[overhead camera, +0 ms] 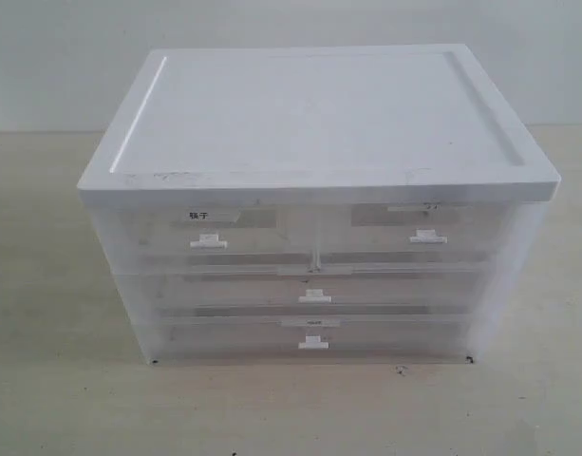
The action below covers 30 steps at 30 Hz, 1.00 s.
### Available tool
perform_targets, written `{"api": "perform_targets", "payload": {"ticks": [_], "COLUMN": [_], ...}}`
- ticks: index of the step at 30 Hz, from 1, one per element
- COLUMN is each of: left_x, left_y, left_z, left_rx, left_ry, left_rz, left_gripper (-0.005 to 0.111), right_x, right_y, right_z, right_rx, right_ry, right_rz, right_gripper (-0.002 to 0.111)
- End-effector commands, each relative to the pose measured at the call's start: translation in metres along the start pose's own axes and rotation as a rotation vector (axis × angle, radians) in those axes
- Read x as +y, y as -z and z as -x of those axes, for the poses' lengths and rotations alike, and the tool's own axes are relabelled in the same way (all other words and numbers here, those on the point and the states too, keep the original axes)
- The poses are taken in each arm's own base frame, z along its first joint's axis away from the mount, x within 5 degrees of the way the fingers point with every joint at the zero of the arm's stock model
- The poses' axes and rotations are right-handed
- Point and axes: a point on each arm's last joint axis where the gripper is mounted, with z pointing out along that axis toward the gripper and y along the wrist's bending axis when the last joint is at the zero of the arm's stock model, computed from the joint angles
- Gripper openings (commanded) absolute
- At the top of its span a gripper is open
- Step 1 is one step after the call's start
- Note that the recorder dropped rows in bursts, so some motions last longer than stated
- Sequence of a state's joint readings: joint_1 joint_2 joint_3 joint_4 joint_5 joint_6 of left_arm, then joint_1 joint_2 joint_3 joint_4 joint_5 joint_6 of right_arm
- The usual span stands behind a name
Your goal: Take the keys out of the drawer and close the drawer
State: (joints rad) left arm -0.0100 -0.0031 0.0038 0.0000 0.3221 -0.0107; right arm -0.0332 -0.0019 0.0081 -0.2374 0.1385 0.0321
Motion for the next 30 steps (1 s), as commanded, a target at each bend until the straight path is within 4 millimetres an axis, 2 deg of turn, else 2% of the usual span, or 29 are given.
{"api": "perform_targets", "payload": {"ticks": [1, 4, 9, 12, 15, 19, 22, 25, 30], "left_x": [0.0, 0.0, 0.0, 0.0, 0.0, 0.0, 0.0, 0.0, 0.0], "left_y": [0.0, 0.0, 0.0, 0.0, 0.0, 0.0, 0.0, 0.0, 0.0], "left_z": [0.002, 0.002, 0.002, 0.002, 0.002, 0.002, 0.002, 0.002, 0.002], "left_rx": [-0.012, -0.012, -0.012, -0.012, -0.012, -0.012, -0.012, -0.012, -0.012], "left_ry": [-0.003, -0.003, -0.003, -0.003, -0.003, -0.003, -0.003, -0.003, -0.003], "left_rz": [0.0, 0.0, 0.0, 0.0, 0.0, 0.0, 0.0, 0.0, 0.0], "left_gripper": [0.005, 0.005, 0.005, 0.005, 0.005, 0.005, 0.005, 0.005, 0.005], "right_x": [0.0, 0.0, 0.0, 0.001, 0.004, -0.003, -0.011, -0.019, -0.041], "right_y": [0.002, 0.006, 0.022, 0.027, 0.026, 0.015, -0.004, -0.026, -0.068], "right_z": [0.019, 0.034, 0.062, 0.069, 0.088, 0.125, 0.151, 0.167, 0.165], "right_rx": [-0.187, -0.357, -0.705, -0.748, -0.71, -0.596, -0.47, -0.347, -0.027], "right_ry": [0.006, -0.024, -0.308, -0.373, -0.299, -0.277, -0.177, -0.067, 0.046], "right_rz": [0.0, 0.008, 0.12, 0.18, 0.227, 0.226, 0.17, 0.106, -0.11], "right_gripper": [0.0, 0.0, 0.0, 0.0, 0.0, 0.0, 0.0, 0.0, 0.0]}}
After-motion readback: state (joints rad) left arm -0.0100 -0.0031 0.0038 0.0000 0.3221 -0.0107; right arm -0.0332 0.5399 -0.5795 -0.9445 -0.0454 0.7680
